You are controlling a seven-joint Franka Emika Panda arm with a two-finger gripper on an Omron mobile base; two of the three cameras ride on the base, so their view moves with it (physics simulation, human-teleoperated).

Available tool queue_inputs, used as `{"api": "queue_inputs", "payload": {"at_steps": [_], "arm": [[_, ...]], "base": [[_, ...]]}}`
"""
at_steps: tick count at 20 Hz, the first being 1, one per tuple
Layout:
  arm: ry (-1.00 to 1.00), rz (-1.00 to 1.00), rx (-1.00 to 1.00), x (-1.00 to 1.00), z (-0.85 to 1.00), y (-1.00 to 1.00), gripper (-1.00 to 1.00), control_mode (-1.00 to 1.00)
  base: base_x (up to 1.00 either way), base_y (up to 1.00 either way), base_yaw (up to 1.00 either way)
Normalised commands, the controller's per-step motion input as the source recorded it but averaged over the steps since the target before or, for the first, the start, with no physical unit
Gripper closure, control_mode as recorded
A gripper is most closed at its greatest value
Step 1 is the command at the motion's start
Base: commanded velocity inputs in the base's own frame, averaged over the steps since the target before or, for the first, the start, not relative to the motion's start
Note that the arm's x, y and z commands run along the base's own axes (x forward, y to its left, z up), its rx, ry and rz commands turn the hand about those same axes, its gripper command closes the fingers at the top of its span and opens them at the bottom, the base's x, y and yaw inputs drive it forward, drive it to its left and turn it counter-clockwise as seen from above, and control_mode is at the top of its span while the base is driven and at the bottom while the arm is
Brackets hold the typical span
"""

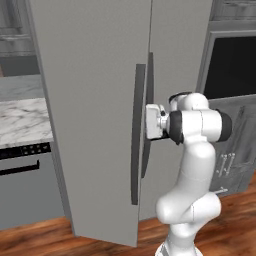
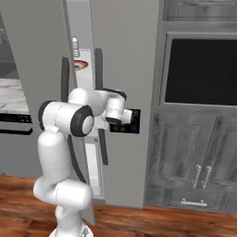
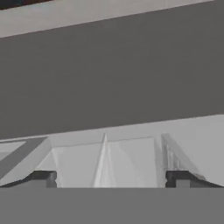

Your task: Retrieve the chicken drumstick from the fridge and place it on the saucepan with marinade on the stove.

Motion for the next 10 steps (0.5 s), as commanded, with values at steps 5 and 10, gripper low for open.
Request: {"api": "queue_inputs", "payload": {"at_steps": [5, 10], "arm": [[-0.23, 0.0, -0.18, -0.44, -0.07, 0.9, -1.0, -1.0], [-0.09, 0.02, -0.11, -0.16, -0.06, 0.82, -1.0, -1.0]], "base": [[0.0, 0.0, 0.0], [0.0, 0.0, 0.0]]}}
